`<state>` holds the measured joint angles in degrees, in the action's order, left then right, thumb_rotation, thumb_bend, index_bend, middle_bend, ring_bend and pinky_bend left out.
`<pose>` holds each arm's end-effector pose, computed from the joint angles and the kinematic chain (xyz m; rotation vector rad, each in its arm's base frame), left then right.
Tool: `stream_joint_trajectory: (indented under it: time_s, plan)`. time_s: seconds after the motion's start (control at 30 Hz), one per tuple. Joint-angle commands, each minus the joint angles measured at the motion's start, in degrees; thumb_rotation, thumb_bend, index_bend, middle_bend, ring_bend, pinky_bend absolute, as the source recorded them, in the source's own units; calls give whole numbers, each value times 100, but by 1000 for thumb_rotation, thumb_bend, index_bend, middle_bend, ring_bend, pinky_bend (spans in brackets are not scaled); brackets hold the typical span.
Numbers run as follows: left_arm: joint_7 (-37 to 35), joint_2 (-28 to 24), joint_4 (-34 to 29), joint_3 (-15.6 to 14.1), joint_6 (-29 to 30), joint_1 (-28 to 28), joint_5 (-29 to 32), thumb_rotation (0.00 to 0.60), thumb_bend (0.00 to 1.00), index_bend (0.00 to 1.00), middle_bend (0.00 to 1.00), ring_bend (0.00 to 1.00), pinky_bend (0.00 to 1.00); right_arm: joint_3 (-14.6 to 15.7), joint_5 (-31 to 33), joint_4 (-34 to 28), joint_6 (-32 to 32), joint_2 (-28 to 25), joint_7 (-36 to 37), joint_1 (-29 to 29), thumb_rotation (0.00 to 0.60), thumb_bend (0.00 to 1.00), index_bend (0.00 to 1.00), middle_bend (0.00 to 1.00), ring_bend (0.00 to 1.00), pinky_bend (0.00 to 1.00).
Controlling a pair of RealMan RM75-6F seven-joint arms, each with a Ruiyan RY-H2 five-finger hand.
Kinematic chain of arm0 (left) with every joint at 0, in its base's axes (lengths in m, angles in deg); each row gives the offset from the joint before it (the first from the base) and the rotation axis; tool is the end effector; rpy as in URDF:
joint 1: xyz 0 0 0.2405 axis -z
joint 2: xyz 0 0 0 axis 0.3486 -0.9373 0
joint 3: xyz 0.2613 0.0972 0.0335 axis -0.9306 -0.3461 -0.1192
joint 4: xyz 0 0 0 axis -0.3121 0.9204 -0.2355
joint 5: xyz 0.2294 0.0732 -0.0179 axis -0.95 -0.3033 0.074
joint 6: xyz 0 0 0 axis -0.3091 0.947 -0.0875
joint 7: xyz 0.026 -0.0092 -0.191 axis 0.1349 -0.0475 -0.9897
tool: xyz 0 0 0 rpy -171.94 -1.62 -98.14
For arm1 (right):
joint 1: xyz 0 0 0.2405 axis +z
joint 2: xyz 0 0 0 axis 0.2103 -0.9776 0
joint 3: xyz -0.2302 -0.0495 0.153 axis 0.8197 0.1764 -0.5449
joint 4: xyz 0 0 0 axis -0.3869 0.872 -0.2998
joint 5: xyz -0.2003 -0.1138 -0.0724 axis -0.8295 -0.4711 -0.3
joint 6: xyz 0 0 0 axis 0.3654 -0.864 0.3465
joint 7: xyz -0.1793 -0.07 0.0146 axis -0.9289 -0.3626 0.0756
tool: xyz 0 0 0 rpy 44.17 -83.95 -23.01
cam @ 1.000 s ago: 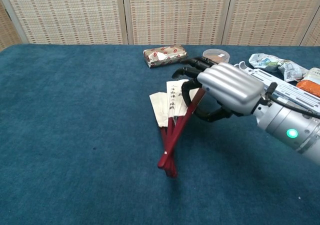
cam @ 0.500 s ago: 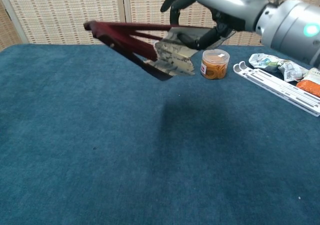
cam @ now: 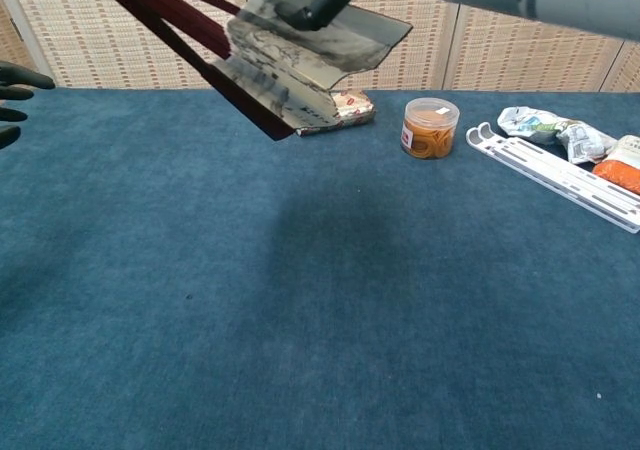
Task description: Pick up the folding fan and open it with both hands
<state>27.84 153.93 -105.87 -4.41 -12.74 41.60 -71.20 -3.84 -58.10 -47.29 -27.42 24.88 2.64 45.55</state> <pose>-0.2603 0.3408 0.0636 -1.2665 -1.6093 -1.4562 0.0464 -0.4275 -0.0018 1.9663 -0.8990 1.3290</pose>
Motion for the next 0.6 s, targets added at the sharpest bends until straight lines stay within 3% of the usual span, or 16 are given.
stream_joint_trajectory:
  time_s: [0.03, 0.23, 0.6]
  plan:
    - [42, 141, -102, 163, -152, 137, 297, 600, 414, 240, 55, 0, 92, -122, 445, 124, -231, 329, -338, 370, 600, 652, 705, 159, 0, 0]
    - [-63, 315, -245, 344, -137, 173, 575, 600, 414, 275, 62, 0, 91, -205, 995, 461, -443, 723, -563, 784, 600, 652, 705, 159, 0, 0]
    - [1, 787, -411, 540, 272, 133, 698, 600, 413, 282, 54, 0, 86, -319, 1301, 1076, -961, 1472, -645, 1213, 600, 652, 705, 159, 0, 0]
